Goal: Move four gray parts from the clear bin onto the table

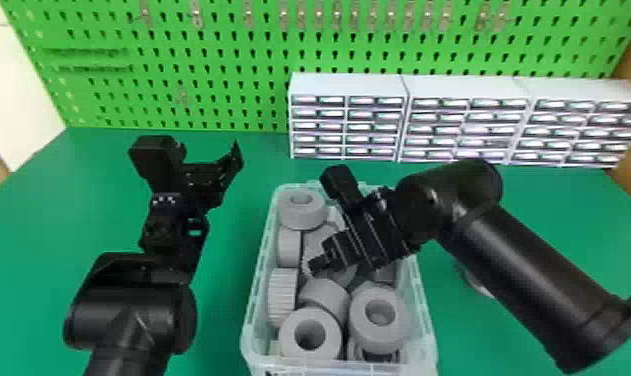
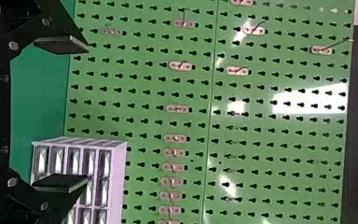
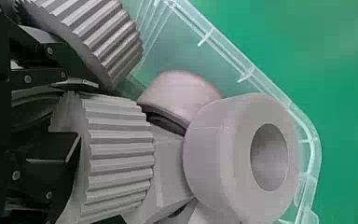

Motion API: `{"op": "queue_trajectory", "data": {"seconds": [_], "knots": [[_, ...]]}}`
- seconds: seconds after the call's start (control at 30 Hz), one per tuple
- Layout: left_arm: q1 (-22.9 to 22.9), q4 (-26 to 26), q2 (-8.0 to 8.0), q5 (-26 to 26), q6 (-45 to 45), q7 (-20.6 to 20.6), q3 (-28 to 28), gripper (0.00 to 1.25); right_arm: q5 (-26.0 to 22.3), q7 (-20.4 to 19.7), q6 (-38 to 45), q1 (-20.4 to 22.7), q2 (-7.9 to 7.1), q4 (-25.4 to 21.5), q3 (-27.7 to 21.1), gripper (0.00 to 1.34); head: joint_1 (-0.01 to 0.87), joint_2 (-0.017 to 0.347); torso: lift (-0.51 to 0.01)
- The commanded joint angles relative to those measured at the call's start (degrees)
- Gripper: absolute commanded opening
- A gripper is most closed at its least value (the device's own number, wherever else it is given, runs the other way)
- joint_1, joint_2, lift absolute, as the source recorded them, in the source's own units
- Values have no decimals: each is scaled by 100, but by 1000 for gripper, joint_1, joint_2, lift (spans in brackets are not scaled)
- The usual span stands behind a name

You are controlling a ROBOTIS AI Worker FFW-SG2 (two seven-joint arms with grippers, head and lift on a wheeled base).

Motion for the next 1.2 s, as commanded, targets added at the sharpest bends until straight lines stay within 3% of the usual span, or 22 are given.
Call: {"op": "queue_trajectory", "data": {"seconds": [0.0,0.27,0.53,0.9,1.17], "knots": [[11,0,0,1,0,0,12,966,-4,-65,121,-4,-15,0,-28,644,693,72,-52],[20,0,0,-8,0,0,20,966,-4,-240,279,-13,-32,-9,-89,778,693,72,-52],[-15,0,0,-25,0,0,-15,966,5,-302,156,31,-50,35,-239,775,693,72,-52],[-15,0,0,-17,0,0,-15,966,-92,-302,138,39,-50,114,-282,462,693,72,-52],[-6,0,0,-17,0,0,-15,966,-118,-302,138,31,-50,114,-282,364,693,72,-52]]}}
